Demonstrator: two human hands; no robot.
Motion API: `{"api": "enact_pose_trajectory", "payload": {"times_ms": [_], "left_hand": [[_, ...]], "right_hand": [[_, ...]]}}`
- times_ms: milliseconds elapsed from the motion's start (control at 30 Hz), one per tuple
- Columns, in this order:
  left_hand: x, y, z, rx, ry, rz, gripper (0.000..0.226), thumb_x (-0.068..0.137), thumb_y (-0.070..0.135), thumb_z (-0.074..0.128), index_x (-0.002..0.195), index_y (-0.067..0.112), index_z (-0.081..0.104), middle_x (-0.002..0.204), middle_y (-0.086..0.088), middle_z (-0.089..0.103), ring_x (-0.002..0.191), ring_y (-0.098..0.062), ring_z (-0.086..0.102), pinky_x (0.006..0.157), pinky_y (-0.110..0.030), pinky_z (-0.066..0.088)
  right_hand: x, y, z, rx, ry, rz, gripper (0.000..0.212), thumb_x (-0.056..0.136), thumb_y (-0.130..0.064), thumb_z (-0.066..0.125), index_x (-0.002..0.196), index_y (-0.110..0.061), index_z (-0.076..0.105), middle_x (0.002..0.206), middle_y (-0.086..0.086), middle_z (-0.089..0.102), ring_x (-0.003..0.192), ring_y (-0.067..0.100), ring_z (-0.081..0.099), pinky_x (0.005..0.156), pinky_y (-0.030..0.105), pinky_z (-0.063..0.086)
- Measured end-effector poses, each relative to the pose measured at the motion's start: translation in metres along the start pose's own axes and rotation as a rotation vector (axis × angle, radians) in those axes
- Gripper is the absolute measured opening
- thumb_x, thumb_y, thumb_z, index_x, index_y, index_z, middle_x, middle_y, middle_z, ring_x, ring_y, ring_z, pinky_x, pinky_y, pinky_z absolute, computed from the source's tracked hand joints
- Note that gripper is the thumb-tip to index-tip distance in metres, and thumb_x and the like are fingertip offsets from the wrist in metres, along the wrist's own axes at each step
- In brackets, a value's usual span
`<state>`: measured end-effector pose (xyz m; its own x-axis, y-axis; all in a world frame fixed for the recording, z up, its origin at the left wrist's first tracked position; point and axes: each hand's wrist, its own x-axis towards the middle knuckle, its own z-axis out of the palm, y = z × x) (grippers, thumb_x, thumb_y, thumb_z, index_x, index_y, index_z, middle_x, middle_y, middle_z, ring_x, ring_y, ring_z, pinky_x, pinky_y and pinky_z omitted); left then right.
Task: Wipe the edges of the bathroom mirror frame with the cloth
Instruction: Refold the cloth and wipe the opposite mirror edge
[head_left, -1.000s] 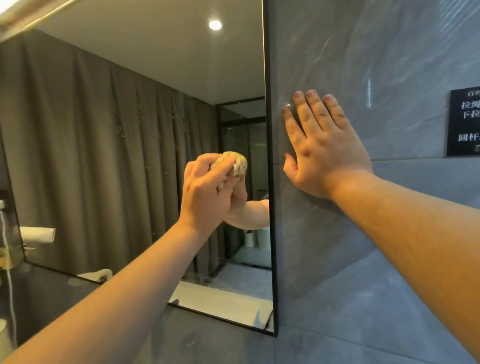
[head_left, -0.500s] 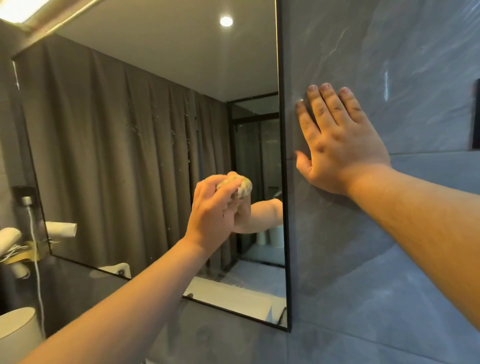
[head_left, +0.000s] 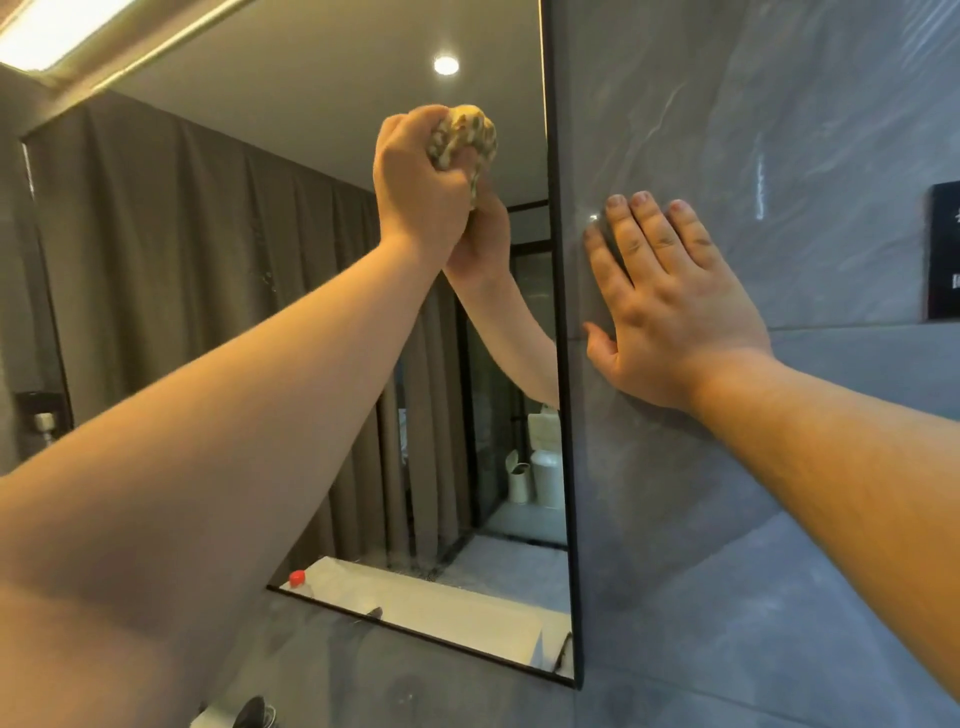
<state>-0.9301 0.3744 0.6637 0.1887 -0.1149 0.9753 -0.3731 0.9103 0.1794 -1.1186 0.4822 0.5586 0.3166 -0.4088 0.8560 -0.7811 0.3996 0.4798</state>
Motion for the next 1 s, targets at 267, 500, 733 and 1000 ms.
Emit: {"api": "enact_pose_trajectory", "payload": {"times_ms": [267,500,733,1000], "left_hand": [[-0.105,-0.006,-0.008,0.016,-0.250,0.258,0.037,0.074,0.001,0.068,0.112,0.004,0.068,0.111,-0.012,0.057,0.105,-0.026,0.054,0.094,-0.012,0.037],[-0.125,-0.006,-0.017,0.033,-0.307,0.352,0.038,0.080,0.019,0.057,0.114,0.005,0.068,0.113,-0.011,0.061,0.109,-0.016,0.050,0.097,-0.008,0.034],[-0.013,0.019,0.013,0.005,-0.184,0.129,0.035,0.082,-0.002,0.062,0.112,0.014,0.071,0.107,0.006,0.054,0.106,-0.020,0.057,0.087,-0.010,0.039],[0.078,0.033,0.030,0.055,-0.130,0.204,0.029,0.089,0.011,0.061,0.115,0.019,0.070,0.109,0.005,0.058,0.105,-0.015,0.057,0.089,-0.015,0.041]], "right_hand": [[-0.001,0.001,0.001,0.023,-0.009,0.012,0.080,0.091,-0.053,0.031,0.153,-0.001,0.023,0.159,0.026,0.018,0.149,0.040,0.016,0.122,0.053,0.010],[0.000,0.002,-0.003,0.038,-0.062,0.013,0.081,0.091,-0.054,0.032,0.152,-0.002,0.025,0.159,0.025,0.021,0.148,0.039,0.019,0.121,0.053,0.016],[0.050,0.028,-0.028,0.018,0.007,-0.104,0.036,0.083,-0.038,0.051,0.099,-0.007,0.061,0.101,0.016,0.058,0.086,0.035,0.054,0.074,0.043,0.040],[0.068,0.042,-0.017,0.041,0.023,-0.036,0.063,0.085,-0.047,0.041,0.134,-0.010,0.053,0.146,0.024,0.043,0.135,0.038,0.040,0.108,0.050,0.032]]}}
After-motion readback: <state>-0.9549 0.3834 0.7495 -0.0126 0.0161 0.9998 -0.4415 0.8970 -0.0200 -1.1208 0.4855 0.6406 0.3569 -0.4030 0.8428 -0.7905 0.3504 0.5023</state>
